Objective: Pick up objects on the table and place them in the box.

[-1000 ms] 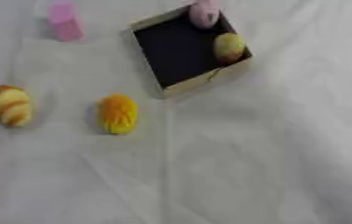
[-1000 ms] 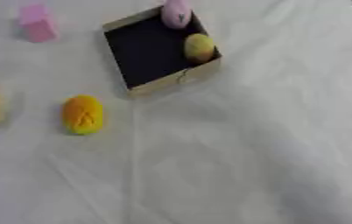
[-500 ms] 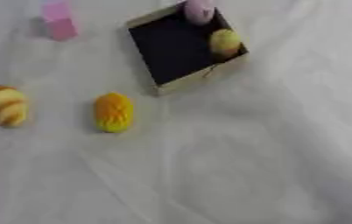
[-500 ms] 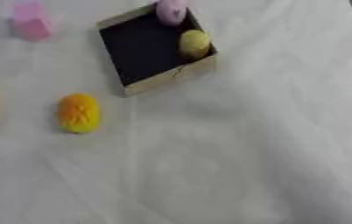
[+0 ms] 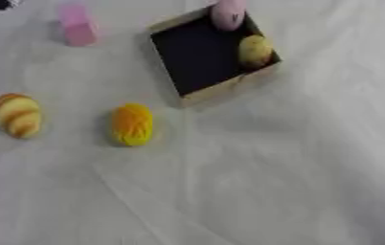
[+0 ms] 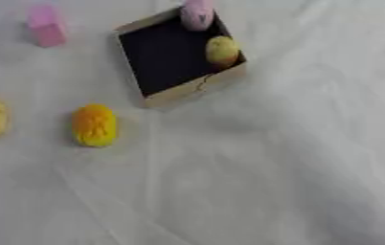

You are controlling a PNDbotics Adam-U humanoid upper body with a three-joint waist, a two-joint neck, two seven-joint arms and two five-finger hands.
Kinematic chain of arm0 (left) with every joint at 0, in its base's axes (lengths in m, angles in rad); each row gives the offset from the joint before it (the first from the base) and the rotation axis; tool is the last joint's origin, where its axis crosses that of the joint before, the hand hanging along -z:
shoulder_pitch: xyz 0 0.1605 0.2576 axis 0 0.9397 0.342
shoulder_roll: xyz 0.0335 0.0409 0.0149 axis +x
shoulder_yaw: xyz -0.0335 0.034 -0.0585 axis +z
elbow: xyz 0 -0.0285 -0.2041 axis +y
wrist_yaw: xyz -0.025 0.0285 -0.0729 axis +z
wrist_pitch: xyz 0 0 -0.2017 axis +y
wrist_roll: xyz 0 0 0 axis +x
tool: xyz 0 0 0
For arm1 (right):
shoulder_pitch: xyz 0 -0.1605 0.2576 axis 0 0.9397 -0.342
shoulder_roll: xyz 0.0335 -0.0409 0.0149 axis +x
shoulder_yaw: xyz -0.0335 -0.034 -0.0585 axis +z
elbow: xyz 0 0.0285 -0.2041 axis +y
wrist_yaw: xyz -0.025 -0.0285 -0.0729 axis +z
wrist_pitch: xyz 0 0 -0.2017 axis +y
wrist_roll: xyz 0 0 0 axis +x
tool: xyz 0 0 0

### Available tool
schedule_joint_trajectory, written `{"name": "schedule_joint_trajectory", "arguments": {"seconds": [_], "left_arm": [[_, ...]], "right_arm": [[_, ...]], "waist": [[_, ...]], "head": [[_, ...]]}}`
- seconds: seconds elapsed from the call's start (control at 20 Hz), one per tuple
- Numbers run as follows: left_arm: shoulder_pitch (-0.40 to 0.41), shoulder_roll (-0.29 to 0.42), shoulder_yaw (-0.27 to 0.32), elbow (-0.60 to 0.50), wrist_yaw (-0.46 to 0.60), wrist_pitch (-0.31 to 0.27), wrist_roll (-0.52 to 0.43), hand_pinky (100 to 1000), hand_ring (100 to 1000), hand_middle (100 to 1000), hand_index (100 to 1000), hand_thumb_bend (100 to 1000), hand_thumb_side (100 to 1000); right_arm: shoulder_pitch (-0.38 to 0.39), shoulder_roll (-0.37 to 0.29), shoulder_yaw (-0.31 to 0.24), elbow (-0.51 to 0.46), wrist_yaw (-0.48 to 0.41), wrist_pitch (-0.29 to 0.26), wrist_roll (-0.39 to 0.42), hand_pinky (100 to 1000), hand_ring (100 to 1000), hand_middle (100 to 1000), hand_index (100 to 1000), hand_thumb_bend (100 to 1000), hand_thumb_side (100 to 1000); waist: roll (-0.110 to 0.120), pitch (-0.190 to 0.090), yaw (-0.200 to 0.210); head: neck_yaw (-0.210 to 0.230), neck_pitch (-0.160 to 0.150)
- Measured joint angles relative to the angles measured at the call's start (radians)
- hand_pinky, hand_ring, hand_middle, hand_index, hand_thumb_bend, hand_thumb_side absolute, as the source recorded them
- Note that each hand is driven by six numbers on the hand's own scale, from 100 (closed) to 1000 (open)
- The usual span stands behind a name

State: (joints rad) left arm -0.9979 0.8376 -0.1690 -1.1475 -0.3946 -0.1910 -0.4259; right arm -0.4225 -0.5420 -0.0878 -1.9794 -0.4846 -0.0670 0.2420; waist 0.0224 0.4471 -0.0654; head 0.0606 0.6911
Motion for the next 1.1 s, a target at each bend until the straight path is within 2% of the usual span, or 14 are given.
{"name": "schedule_joint_trajectory", "arguments": {"seconds": [0.05, 0.1, 0.15, 0.25, 0.5, 0.8, 0.95, 1.1], "left_arm": [[-0.006, -0.010, 0.000, 0.017, -0.015, -0.006, -0.024, 941, 885, 839, 942, 317, 106], [-0.011, -0.017, 0.000, 0.031, -0.027, -0.010, -0.046, 941, 885, 839, 943, 325, 106], [-0.014, -0.023, 0.000, 0.041, -0.038, -0.014, -0.064, 942, 889, 845, 959, 378, 112], [-0.015, -0.029, -0.001, 0.050, -0.066, -0.021, -0.094, 943, 891, 842, 958, 407, 123], [-0.016, -0.033, -0.006, 0.056, -0.115, -0.030, -0.145, 950, 894, 843, 967, 386, 135], [-0.027, -0.048, -0.009, 0.056, -0.106, -0.020, -0.190, 961, 909, 854, 978, 417, 100], [-0.042, -0.056, -0.009, 0.061, -0.107, -0.009, -0.201, 971, 939, 864, 979, 393, 100], [-0.055, -0.064, -0.006, 0.073, -0.108, 0.007, -0.216, 976, 948, 867, 981, 375, 136]], "right_arm": [[0.000, 0.000, 0.001, 0.000, 0.000, 0.000, 0.001, 1000, 914, 614, 807, 100, 470], [0.000, 0.000, 0.002, 0.000, -0.001, -0.001, 0.002, 1000, 914, 614, 807, 100, 470], [0.000, 0.000, 0.003, 0.000, -0.001, -0.001, 0.003, 1000, 914, 614, 807, 100, 470], [0.000, 0.000, 0.003, 0.000, -0.001, 0.000, 0.005, 1000, 915, 614, 807, 100, 470], [-0.001, 0.000, 0.003, 0.000, -0.002, 0.002, 0.008, 1000, 915, 614, 807, 100, 470], [-0.004, 0.000, 0.003, 0.000, -0.004, 0.004, 0.010, 1000, 917, 613, 808, 100, 470], [-0.005, 0.000, 0.003, 0.000, -0.004, 0.006, 0.013, 1000, 916, 611, 807, 100, 470], [-0.009, 0.000, 0.003, 0.000, -0.004, 0.007, 0.014, 1000, 916, 611, 807, 100, 470]], "waist": [[0.000, 0.000, 0.000], [0.000, 0.000, 0.001], [0.000, 0.000, 0.002], [0.000, 0.000, 0.004], [0.000, 0.000, 0.004], [0.000, 0.000, -0.002], [0.000, 0.000, -0.002], [0.000, 0.000, -0.003]], "head": [[0.000, -0.002], [0.001, -0.005], [0.001, -0.006], [0.001, -0.006], [0.000, -0.007], [-0.003, -0.016], [-0.007, -0.021], [-0.011, -0.026]]}}
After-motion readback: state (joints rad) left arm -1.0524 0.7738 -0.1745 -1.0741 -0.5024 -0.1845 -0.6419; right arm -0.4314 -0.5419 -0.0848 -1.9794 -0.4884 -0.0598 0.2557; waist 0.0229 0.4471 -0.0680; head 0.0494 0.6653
